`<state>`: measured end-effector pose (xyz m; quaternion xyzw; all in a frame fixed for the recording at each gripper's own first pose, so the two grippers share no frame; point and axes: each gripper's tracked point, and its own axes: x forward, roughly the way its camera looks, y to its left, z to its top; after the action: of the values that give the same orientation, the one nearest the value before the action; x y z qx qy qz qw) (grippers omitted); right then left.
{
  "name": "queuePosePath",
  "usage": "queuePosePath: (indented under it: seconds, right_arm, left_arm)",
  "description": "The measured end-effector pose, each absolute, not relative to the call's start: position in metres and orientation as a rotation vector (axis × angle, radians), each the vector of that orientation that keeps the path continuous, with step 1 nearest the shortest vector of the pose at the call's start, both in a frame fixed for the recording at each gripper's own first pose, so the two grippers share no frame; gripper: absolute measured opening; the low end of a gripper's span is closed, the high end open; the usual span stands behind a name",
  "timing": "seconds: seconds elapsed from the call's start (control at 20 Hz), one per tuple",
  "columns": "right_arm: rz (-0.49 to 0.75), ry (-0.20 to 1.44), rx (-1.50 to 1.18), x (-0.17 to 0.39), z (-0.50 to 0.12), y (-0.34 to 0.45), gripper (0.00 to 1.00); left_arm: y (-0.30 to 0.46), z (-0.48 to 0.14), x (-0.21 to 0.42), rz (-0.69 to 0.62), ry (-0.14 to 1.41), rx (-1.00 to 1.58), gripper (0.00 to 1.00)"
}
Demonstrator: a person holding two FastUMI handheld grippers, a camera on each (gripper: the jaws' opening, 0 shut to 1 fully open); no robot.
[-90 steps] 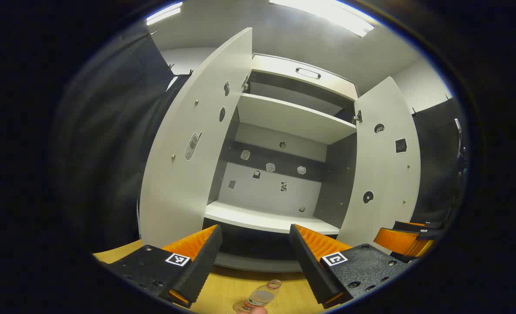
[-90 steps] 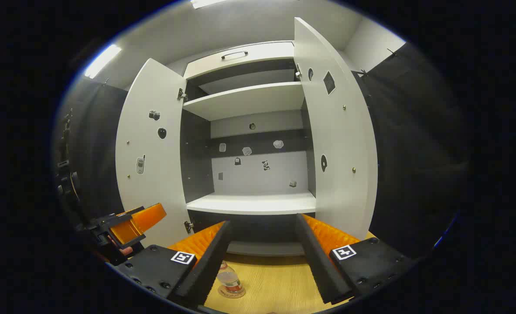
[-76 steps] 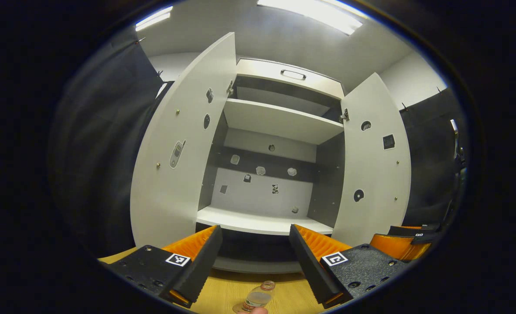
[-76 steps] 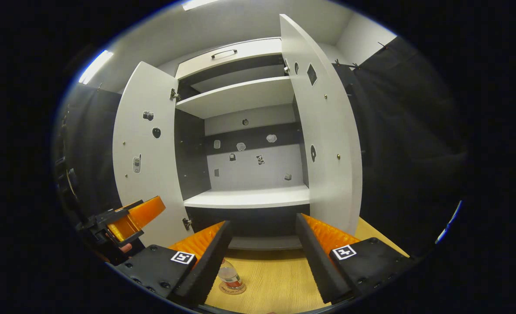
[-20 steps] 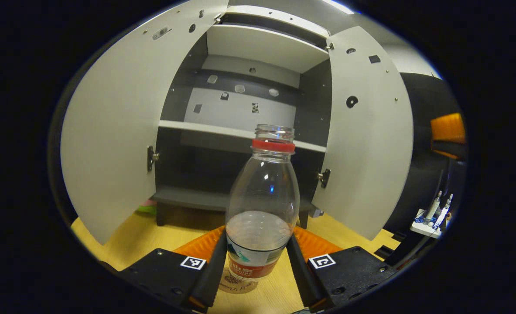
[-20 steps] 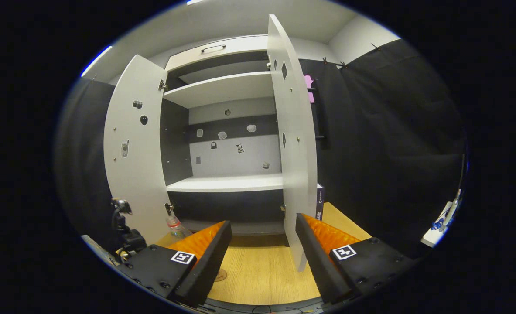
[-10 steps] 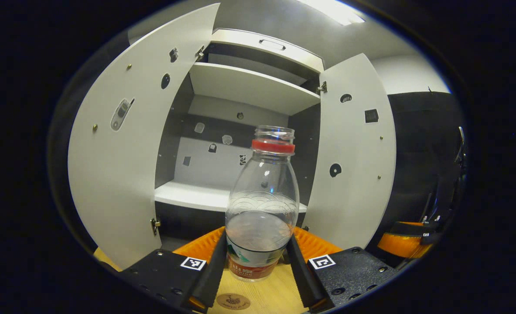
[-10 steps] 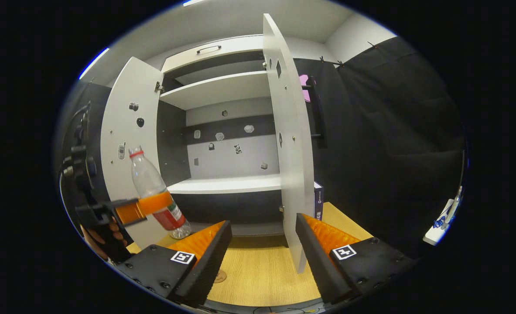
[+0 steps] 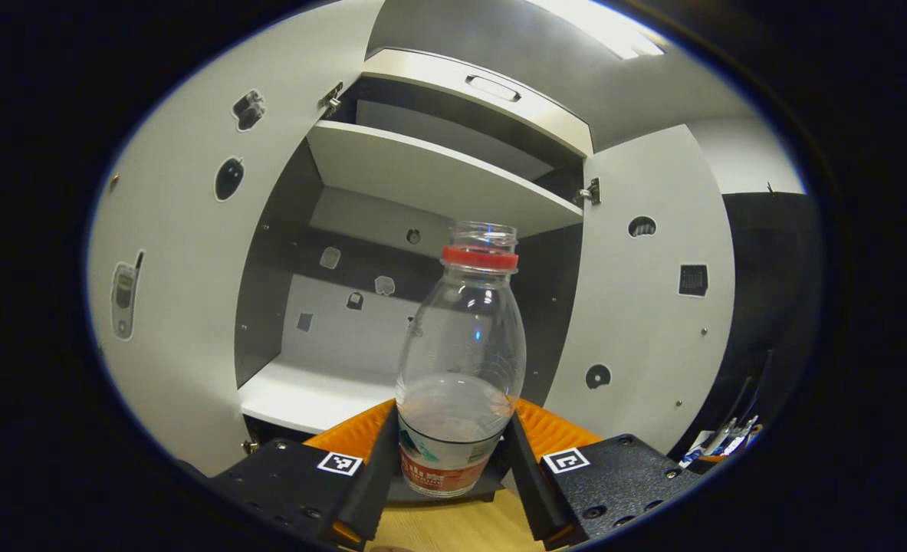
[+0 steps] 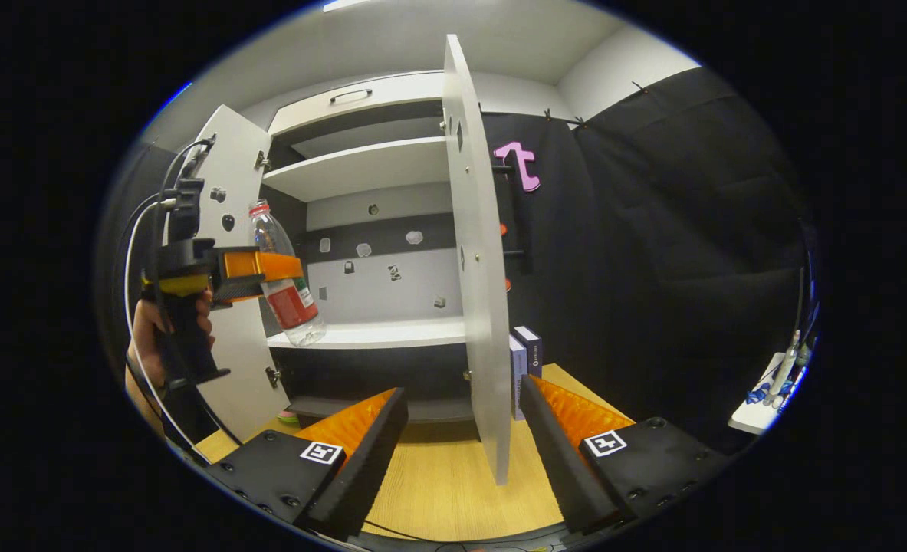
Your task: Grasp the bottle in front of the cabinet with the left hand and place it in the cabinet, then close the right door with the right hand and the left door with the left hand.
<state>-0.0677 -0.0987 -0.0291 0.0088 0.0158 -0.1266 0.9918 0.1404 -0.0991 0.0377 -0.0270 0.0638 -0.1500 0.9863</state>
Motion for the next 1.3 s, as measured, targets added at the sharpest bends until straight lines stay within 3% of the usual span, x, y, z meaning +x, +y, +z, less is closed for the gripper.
queuePosePath:
  seconds: [0.15,0.2,0.25,0.4,0.45,0.5,0.65,0.95,1.3]
  right_arm:
    - [-0.297,0.019,0.017,-0.075,-0.026,-0.113,0.98]
    - [-0.309,0.02,0.018,-0.076,-0.027,-0.117,0.89]
    - [-0.321,0.021,0.019,-0.077,-0.028,-0.12,0.98]
    - [-0.351,0.025,0.023,-0.081,-0.027,-0.128,0.98]
    - [-0.36,0.025,0.024,-0.081,-0.026,-0.129,0.89]
    - [-0.368,0.024,0.024,-0.082,-0.027,-0.13,0.98]
    - [-0.396,0.028,0.017,-0.084,-0.028,-0.131,0.98]
    - [-0.444,0.04,0.029,-0.091,-0.034,-0.133,0.98]
    - [-0.476,0.037,0.03,-0.1,-0.033,-0.141,0.98]
  left_arm:
    - [-0.105,0.044,0.189,-0.301,0.122,-0.011,0.72]
    - [-0.105,0.04,0.21,-0.289,0.124,0.014,0.72]
    - [-0.107,0.034,0.228,-0.28,0.139,0.037,0.72]
    - [-0.114,0.006,0.274,-0.27,0.2,0.084,0.72]
    - [-0.114,-0.005,0.289,-0.267,0.225,0.093,0.72]
    - [-0.115,-0.017,0.301,-0.263,0.254,0.092,0.72]
    - [-0.115,-0.048,0.333,-0.248,0.336,0.073,0.72]
    - [-0.123,-0.093,0.361,-0.251,0.443,0.118,0.72]
    - [-0.129,-0.095,0.367,-0.247,0.43,0.132,0.76]
